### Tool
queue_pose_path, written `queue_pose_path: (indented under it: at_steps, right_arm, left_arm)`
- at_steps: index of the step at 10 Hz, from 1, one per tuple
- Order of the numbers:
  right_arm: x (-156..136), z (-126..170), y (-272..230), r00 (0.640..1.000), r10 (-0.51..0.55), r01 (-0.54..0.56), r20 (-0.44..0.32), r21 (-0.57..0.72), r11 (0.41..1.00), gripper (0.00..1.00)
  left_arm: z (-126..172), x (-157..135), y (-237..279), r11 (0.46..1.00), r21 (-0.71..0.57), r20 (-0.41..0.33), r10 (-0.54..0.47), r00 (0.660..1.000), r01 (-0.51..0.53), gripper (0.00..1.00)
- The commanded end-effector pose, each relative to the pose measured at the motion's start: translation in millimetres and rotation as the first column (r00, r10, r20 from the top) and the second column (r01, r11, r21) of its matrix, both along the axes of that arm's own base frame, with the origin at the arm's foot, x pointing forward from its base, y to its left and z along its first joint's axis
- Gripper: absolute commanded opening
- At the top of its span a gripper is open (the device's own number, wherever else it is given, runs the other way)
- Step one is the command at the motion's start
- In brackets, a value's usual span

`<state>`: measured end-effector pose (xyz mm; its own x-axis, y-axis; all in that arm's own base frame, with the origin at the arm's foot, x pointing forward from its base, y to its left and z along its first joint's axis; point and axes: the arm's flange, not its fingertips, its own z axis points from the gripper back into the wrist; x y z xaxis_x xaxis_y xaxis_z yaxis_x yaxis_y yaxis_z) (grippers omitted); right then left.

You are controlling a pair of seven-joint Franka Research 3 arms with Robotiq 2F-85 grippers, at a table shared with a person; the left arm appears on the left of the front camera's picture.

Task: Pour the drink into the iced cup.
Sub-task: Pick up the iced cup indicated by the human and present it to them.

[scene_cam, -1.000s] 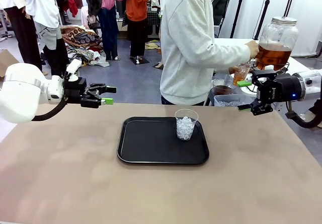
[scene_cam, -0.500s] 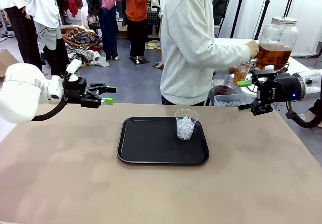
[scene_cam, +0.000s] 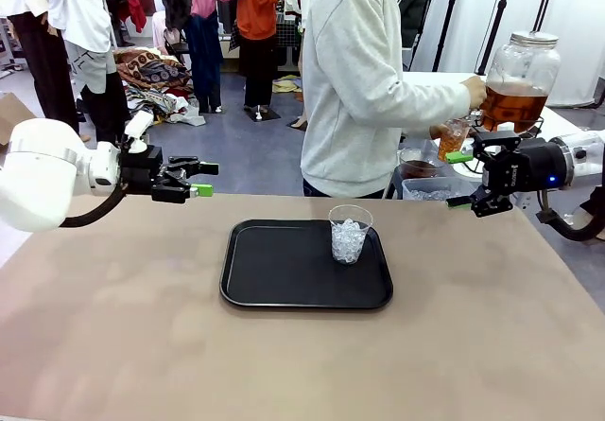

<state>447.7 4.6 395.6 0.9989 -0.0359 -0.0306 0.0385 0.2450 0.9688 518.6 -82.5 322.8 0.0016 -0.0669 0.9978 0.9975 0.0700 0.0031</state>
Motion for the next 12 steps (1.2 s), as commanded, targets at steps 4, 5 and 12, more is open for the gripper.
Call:
queue_pose_path:
  at_steps: [4,5,12]
  right_arm:
    - [0.1,1.0,0.9,1.000,-0.005,0.005,0.001,0.000,1.000,1.00]
    - [0.1,1.0,0.9,1.000,-0.005,0.005,0.001,0.000,1.000,1.00]
    - [0.1,1.0,0.9,1.000,-0.005,0.005,0.001,0.000,1.000,1.00]
  left_arm:
    - [0.3,-1.8,0.4,1.000,-0.009,0.000,0.010,1.000,-0.010,1.00]
    - [0.3,-1.8,0.4,1.000,-0.009,0.000,0.010,1.000,-0.010,1.00]
    - [0.3,-1.8,0.4,1.000,-0.009,0.000,0.010,1.000,-0.010,1.00]
